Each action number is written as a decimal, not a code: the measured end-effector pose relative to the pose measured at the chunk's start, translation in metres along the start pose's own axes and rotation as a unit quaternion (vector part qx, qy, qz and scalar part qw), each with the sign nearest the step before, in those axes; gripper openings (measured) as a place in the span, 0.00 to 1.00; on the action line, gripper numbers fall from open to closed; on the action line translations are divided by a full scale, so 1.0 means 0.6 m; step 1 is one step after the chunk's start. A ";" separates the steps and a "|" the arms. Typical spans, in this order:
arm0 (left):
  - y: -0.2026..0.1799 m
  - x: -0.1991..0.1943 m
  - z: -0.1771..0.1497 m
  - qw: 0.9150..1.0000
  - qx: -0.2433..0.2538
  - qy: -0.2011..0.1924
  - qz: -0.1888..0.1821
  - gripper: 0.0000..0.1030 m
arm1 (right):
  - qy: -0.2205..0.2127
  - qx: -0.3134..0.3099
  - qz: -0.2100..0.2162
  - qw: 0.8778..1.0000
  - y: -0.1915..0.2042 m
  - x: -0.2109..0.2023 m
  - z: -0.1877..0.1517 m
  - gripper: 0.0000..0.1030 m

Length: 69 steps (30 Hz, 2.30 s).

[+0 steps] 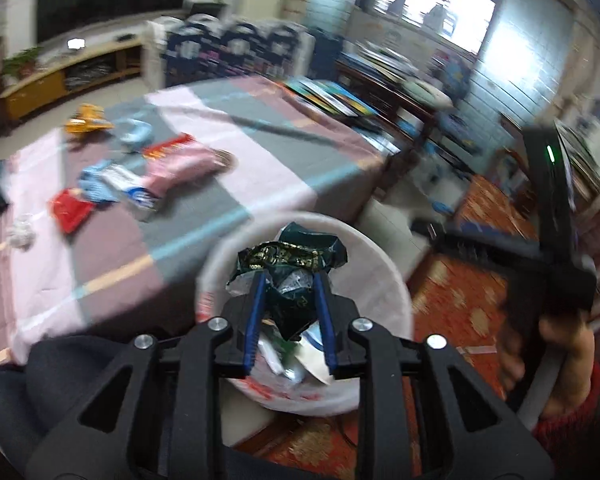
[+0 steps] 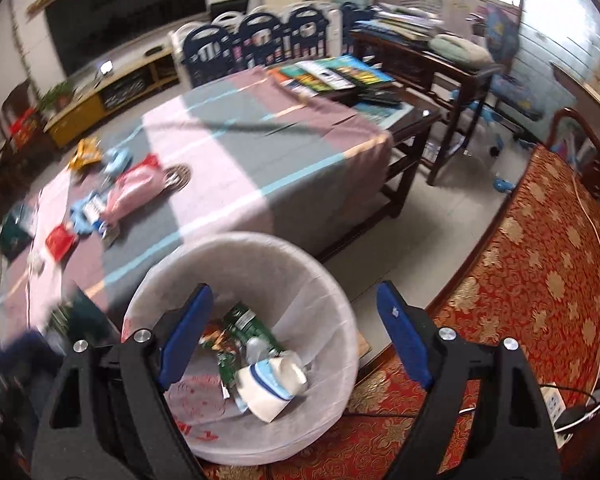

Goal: Collect trash
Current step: 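Drop the dark wrapper and green packet into the wastebasket, opening both grippers, then close the left gripper on the white tissue while the right grasps the pink plastic bag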

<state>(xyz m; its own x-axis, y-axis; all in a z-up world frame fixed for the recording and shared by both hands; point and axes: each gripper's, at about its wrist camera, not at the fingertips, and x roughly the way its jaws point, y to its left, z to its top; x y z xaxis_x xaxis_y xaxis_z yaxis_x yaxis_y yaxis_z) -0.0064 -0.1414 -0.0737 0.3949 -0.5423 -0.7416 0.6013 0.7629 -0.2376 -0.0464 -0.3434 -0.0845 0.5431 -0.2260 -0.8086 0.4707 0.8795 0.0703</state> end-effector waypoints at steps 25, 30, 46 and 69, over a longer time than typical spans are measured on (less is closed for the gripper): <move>0.593 0.041 0.045 0.913 -0.248 -0.033 0.322 0.65 | 0.060 -0.015 0.002 0.998 0.071 0.114 0.000 0.80; 0.647 0.083 0.046 0.913 -0.250 -0.011 0.323 0.78 | 0.074 -0.023 0.026 0.997 0.119 0.142 0.014 0.80; 0.556 0.006 -0.001 0.918 -0.210 -0.072 0.329 0.01 | 0.059 -0.028 0.115 0.991 0.420 0.321 0.134 0.83; 0.404 -0.152 -0.038 0.911 -0.205 -0.100 0.343 0.01 | 0.026 -0.134 0.121 0.983 0.389 0.199 0.051 0.10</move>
<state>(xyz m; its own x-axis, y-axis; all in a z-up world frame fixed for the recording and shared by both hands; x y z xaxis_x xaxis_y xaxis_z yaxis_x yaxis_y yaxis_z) 0.0874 0.1007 -0.0781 0.7237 0.0897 -0.6842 -0.1290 0.9916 -0.0064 0.1498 -0.1779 -0.1465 0.5769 0.0196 -0.8166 0.1273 0.9853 0.1136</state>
